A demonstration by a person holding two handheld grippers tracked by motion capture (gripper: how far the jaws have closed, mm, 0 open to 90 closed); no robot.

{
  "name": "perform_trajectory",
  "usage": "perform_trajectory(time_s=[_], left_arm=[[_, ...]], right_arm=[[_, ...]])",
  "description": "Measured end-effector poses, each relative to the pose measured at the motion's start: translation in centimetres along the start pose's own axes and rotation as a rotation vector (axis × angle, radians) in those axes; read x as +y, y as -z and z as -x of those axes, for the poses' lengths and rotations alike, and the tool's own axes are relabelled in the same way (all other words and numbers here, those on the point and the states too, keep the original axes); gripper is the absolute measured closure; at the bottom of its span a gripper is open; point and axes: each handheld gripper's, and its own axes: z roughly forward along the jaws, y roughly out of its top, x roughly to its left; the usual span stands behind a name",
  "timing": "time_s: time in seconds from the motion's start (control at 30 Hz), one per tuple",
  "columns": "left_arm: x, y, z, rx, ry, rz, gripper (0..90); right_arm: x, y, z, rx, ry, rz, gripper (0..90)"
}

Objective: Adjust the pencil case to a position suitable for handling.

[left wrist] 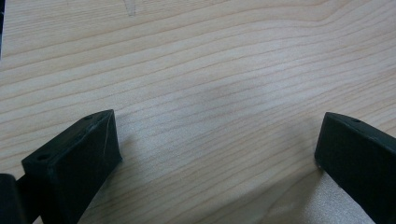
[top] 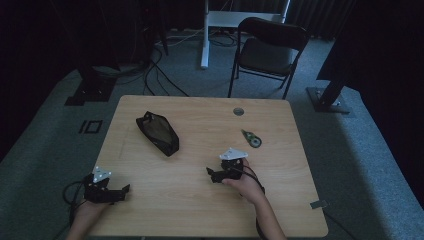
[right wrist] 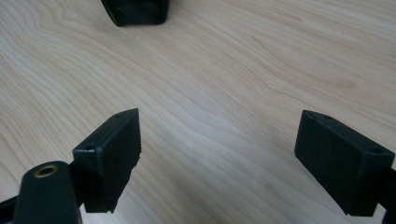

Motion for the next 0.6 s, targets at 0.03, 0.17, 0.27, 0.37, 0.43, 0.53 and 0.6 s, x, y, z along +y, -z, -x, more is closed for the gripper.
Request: perform_trajectory(time_s=[0.03,0.17,0.27,0.37,0.43,0.53,0.6], left_arm=[[0.0,0.0,0.0,0.000,-0.001,-0.001,0.0],[0.0,0.0,0.0,0.000,-0.001,0.000,0.0],[0.0,0.0,0.0,0.000,-0.001,-0.001,0.0],[0.0,0.0,0.0,0.000,-0.001,-0.001,0.0],[0.0,0.0,0.0,0.000,-0.001,-0.001,0.0],[0.0,0.0,0.0,0.000,-0.001,-0.001,0.0],[0.0,0.0,0.0,0.000,-0.001,-0.001,0.0]], right_arm=[[0.2,-0.2,-0.2,0.004,0.004,0.001,14.1],[1.0,-1.0,-1.0,0.022,0.018,0.009,14.2],[1.6,-1.7,-1.6,0.032,0.030,0.012,14.2],[2.1,-2.3,-2.2,0.045,0.036,0.017,14.2],[2.3,-2.7,-2.6,0.050,0.042,0.018,14.2],[2.7,-3.3,-3.1,0.055,0.051,0.017,15.0],[2.9,-3.6,-3.3,0.060,0.053,0.019,15.3]])
